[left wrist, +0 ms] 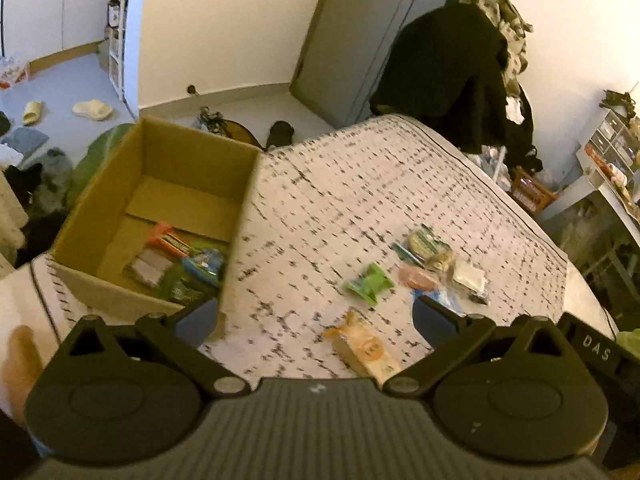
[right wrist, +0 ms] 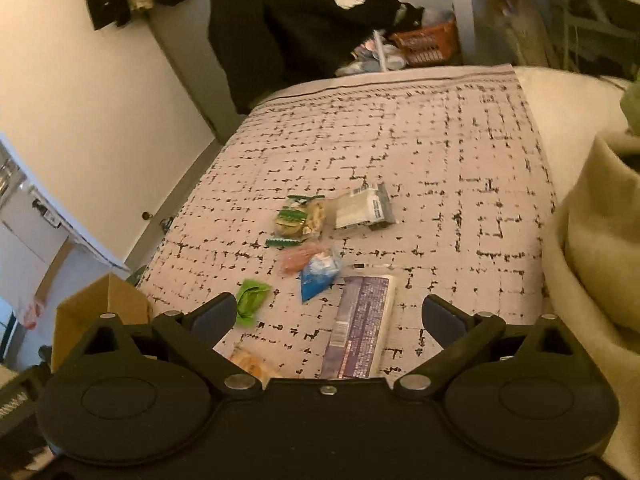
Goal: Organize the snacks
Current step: 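Move both tools back to the snack pile toward the yellow bread packet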
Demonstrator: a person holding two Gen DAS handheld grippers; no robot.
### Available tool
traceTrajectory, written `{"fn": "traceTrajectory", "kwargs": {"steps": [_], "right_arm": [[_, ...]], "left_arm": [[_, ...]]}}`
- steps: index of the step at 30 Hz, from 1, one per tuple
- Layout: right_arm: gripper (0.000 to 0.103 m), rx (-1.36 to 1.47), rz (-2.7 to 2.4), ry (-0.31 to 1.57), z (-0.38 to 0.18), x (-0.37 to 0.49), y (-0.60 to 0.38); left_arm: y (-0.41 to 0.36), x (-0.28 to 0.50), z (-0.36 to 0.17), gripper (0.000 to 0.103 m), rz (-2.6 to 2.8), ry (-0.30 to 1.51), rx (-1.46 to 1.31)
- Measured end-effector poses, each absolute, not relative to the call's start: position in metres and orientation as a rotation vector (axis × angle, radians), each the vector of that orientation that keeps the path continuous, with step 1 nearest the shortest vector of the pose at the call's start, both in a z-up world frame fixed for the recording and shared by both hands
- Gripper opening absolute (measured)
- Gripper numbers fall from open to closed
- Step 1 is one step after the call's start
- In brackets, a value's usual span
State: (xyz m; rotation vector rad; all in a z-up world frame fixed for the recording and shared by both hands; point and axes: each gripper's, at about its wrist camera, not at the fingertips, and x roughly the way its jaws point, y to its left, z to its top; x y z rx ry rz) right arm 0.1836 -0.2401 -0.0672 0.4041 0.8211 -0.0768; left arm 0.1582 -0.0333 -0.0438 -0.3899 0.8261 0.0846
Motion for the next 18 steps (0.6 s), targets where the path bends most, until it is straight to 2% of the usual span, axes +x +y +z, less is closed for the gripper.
{"fn": "traceTrajectory", "kwargs": {"steps": [10,14,18], "right_arm": [[0.098,0.438,-0.101,0.945,-0.101,0.207,-0.227],[0.096,0.465,-0.132,0.983,-0.111,0.213,-0.229],[0.087,0.461,-0.15,1.019,-0.121,0.22,-0.228]], "left_arm": [[-0.057,0.185,-0.084,0.096,0.092,0.909,-0.481],[-0.057,0.198,-0.102,0.085,0.114,0.955,-0.549],[-0.06,0.212,-0.117,0.074,0.124,0.995,-0.572]]}}
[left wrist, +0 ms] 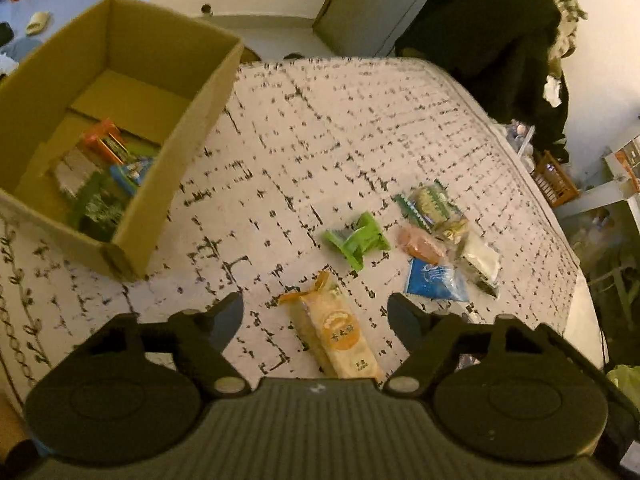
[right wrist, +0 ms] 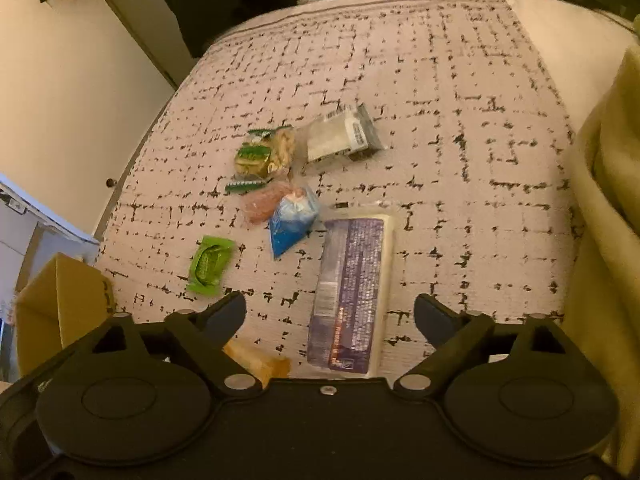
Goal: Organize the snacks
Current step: 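Move both tools back to the snack pile toward the yellow bread packet, then grasp the long purple bar packet with the right tool while the left tool grasps the yellow bread packet, then carry the purple packet and bread packet with both tools over the cardboard box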
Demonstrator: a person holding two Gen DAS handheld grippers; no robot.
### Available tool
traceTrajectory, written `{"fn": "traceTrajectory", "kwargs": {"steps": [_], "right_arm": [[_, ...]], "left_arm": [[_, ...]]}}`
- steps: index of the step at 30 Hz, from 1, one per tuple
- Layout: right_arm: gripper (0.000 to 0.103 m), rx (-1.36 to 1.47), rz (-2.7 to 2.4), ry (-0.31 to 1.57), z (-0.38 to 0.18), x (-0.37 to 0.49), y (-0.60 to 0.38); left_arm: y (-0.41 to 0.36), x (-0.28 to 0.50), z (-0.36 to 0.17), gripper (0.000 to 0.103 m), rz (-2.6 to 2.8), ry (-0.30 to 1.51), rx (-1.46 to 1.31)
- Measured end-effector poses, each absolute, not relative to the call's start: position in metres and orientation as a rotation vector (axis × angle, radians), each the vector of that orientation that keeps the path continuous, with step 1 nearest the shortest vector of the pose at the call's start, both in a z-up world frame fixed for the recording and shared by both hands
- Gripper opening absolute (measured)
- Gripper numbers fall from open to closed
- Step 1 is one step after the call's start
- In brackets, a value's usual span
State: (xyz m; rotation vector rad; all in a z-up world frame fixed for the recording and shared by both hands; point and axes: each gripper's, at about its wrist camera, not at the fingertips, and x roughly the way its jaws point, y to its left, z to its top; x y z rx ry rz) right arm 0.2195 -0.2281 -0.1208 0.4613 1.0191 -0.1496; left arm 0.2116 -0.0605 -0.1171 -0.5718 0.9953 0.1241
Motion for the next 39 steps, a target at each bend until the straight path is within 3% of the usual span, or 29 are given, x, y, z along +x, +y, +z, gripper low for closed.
{"fn": "traceTrajectory", "kwargs": {"steps": [4,17,22,24,29,39], "right_arm": [[0.075,0.461,-0.138,1.035,-0.128,0.224,-0.225],[0.062,0.42,-0.187,1.12,-0.154,0.24,-0.224],[0.039,0.378,-0.201,1.117,-0.155,0.239,-0.221],[0.036,0.376,-0.2,1.106,-0.152,0.237,-0.222],[0.034,0.397,-0.163,1.045,-0.139,0.229,-0.221],[0.034,0.371,-0.058,0.943,-0.106,0.219,-0.204]], "left_arm": [[-0.063,0.224,-0.134,0.06,0.14,1.045,-0.64],[-0.084,0.248,-0.167,0.055,0.214,1.157,-0.669],[-0.09,0.255,-0.169,0.055,0.216,1.195,-0.603],[-0.09,0.255,-0.168,0.045,0.216,1.2,-0.59],[-0.084,0.248,-0.169,0.035,0.199,1.189,-0.566],[-0.061,0.229,-0.135,0.034,0.175,1.09,-0.528]]}}
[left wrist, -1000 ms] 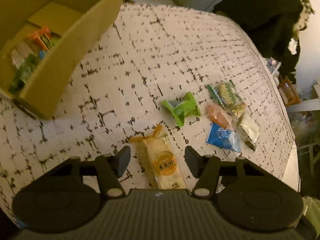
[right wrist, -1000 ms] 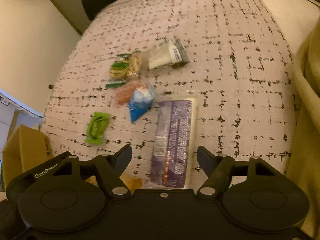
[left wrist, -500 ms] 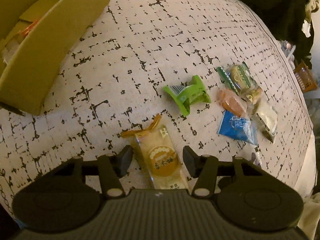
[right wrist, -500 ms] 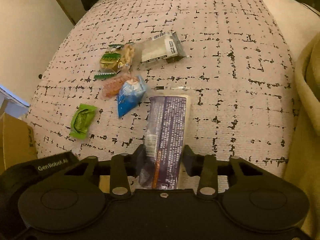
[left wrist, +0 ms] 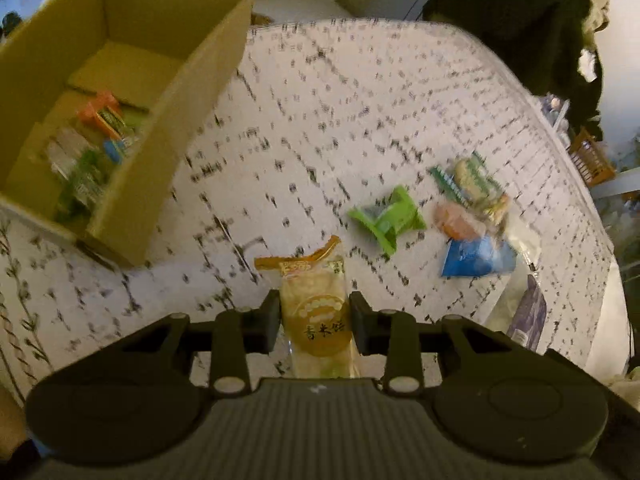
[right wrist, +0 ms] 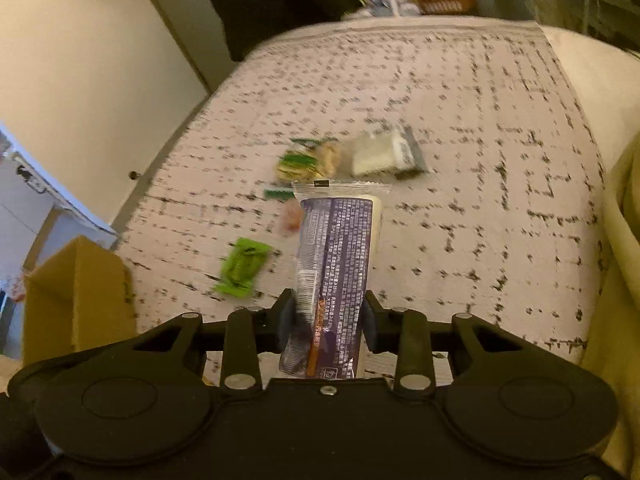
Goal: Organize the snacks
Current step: 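Carry the purple packet and bread packet with both tools over the cardboard box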
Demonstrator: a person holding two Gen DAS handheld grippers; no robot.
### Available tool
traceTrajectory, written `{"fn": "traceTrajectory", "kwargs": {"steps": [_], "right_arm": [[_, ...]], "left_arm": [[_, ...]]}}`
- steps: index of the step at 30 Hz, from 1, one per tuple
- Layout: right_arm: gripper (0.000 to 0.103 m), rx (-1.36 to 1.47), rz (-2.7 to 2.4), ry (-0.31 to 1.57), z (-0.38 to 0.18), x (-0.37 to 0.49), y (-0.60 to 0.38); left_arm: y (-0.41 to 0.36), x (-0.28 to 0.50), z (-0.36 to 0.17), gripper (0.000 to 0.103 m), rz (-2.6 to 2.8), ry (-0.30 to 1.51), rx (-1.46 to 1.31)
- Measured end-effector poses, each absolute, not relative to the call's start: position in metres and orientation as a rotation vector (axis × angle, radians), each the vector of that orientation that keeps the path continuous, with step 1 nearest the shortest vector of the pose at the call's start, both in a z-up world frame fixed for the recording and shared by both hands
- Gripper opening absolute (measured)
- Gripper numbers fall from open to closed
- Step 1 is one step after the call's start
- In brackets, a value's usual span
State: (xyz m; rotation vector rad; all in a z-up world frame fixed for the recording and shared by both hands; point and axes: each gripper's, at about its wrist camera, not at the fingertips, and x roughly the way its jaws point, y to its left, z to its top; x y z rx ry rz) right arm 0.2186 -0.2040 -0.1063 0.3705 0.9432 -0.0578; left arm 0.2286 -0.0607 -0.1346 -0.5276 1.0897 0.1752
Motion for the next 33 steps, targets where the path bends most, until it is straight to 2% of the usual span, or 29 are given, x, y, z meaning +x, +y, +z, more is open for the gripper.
{"fn": "traceTrajectory", "kwargs": {"steps": [25,33], "right_arm": [[0.034,0.212,0.298,0.636,-0.045,0.209,-0.105],[0.034,0.237,0.393,0.622,-0.047,0.216,-0.073]], "left_arm": [[0.023,0.192,-0.038,0.034,0.182,0.823,-0.378],[0.055,0.184,-0.026,0.034,0.199,0.775,-0.359]]}}
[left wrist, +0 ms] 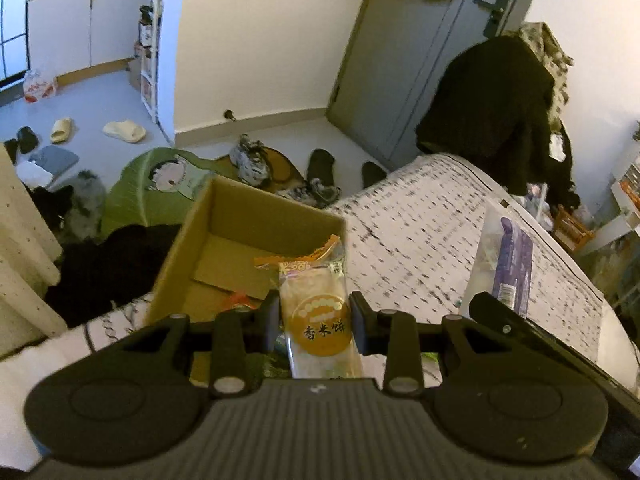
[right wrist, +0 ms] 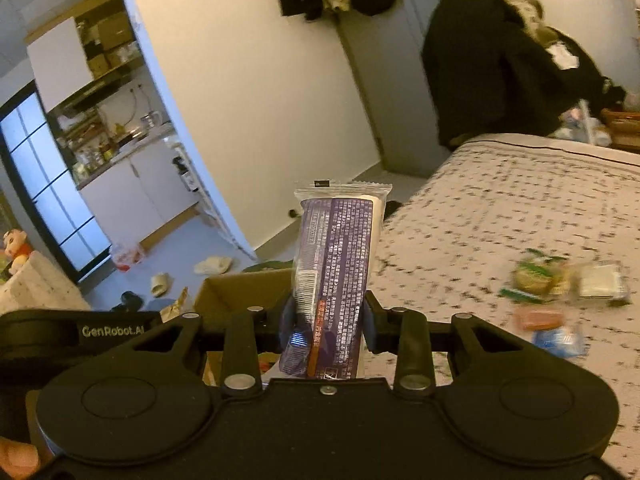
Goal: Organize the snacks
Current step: 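Carry the purple packet and bread packet with both tools over the cardboard box, then open the right tool to drop the purple packet while the left tool drops the bread packet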
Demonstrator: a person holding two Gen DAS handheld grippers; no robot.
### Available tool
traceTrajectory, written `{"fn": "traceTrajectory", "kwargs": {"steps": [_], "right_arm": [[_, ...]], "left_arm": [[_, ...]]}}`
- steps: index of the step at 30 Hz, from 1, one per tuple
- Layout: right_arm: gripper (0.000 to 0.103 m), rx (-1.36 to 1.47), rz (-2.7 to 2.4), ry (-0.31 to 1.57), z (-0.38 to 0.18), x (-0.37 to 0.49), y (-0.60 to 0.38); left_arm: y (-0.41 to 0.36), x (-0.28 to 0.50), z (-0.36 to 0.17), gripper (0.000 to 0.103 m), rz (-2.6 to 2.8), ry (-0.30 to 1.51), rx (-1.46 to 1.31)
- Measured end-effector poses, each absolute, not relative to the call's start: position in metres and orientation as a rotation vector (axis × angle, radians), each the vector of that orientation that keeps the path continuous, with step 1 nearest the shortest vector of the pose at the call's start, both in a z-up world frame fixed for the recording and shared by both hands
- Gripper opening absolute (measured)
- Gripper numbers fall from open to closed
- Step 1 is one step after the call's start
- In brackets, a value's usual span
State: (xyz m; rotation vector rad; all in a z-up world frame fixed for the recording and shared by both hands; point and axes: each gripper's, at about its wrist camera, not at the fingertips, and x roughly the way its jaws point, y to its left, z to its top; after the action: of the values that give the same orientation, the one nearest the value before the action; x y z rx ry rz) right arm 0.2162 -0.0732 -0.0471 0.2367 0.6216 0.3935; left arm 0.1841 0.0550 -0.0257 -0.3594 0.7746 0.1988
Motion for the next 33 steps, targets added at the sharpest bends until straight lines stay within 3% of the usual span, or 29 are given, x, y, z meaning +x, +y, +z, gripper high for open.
{"fn": "traceTrajectory", "kwargs": {"steps": [17,23,33], "right_arm": [[0.035,0.233,0.55,0.742,-0.068,0.233,-0.006],[0.05,0.27,0.528,0.756,-0.075,0.236,-0.008],[0.06,0.257,0.513,0.763,-0.067,0.232,-0.016]], "left_arm": [[0.113,0.202,-0.047,0.034,0.262,0.811,-0.343],[0.122,0.215,-0.058,0.035,0.249,0.829,-0.333],[0.125,0.218,-0.058,0.051,0.284,0.836,-0.324]]}}
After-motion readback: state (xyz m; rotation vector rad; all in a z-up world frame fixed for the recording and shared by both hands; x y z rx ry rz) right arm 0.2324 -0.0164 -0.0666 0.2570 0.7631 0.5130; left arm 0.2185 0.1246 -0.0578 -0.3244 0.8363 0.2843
